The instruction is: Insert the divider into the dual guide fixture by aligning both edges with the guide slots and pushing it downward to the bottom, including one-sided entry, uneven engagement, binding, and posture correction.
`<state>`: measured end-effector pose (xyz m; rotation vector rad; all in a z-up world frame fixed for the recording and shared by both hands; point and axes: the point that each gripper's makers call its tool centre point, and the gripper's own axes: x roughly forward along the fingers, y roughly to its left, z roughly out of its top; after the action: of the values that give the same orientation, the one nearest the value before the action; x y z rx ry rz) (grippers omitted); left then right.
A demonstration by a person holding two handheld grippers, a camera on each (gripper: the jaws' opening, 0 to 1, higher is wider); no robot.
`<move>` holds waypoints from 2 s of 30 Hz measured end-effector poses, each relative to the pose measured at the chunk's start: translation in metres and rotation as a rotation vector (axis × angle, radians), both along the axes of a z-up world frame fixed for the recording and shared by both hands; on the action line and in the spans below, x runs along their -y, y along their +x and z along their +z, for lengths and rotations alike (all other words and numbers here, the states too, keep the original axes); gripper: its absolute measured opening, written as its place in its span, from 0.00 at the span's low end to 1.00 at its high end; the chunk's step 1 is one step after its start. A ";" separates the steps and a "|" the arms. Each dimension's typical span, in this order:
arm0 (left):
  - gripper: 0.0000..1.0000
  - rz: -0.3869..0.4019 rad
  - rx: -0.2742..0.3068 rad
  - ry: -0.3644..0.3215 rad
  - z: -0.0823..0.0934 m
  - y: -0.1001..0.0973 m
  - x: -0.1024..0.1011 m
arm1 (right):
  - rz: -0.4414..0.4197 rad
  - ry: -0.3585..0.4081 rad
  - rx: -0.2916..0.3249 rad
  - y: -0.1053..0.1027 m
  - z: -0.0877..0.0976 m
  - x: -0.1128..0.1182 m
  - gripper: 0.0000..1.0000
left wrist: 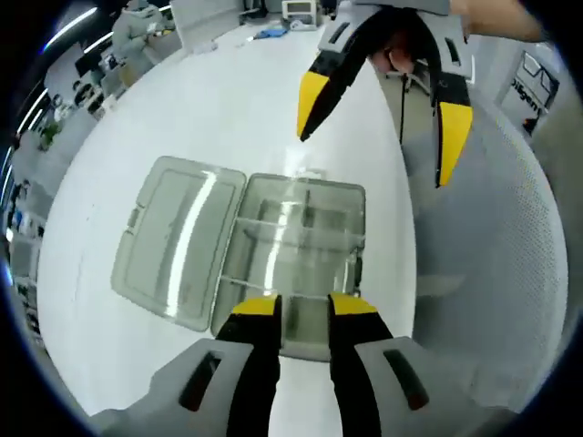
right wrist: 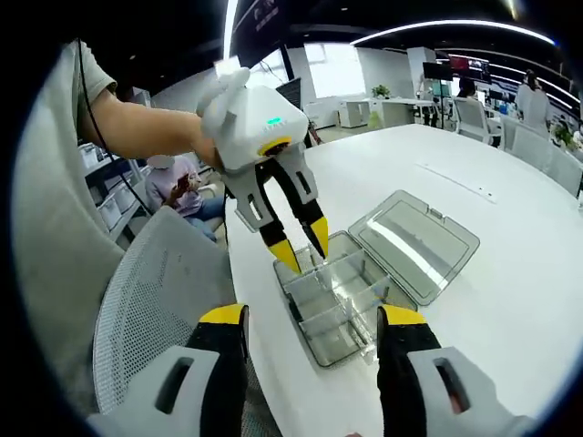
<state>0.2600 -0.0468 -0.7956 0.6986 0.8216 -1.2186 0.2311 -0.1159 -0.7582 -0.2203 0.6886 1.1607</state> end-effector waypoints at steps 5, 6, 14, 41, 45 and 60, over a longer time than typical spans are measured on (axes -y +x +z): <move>0.22 0.089 0.045 -0.112 0.016 -0.002 -0.004 | -0.007 -0.025 -0.003 0.006 -0.008 0.014 0.53; 0.22 0.105 0.046 -0.136 0.018 -0.003 -0.003 | -0.007 -0.027 -0.003 0.008 -0.009 0.016 0.53; 0.29 0.233 0.055 -0.292 0.034 -0.007 -0.006 | -0.017 -0.086 -0.015 0.024 -0.033 0.038 0.52; 0.36 0.348 0.072 -0.479 0.050 -0.017 -0.004 | 0.172 -0.387 0.021 0.059 -0.100 0.076 0.43; 0.35 0.366 0.062 -0.479 0.048 -0.018 -0.006 | 0.211 -0.406 0.031 0.060 -0.102 0.074 0.40; 0.39 0.391 0.030 -0.485 0.045 -0.017 -0.005 | 0.277 -0.449 0.033 0.060 -0.109 0.075 0.37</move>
<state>0.2429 -0.0420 -0.7501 0.1491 0.5690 -0.9919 0.2914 -0.1914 -0.8677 -0.7307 0.9047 1.2494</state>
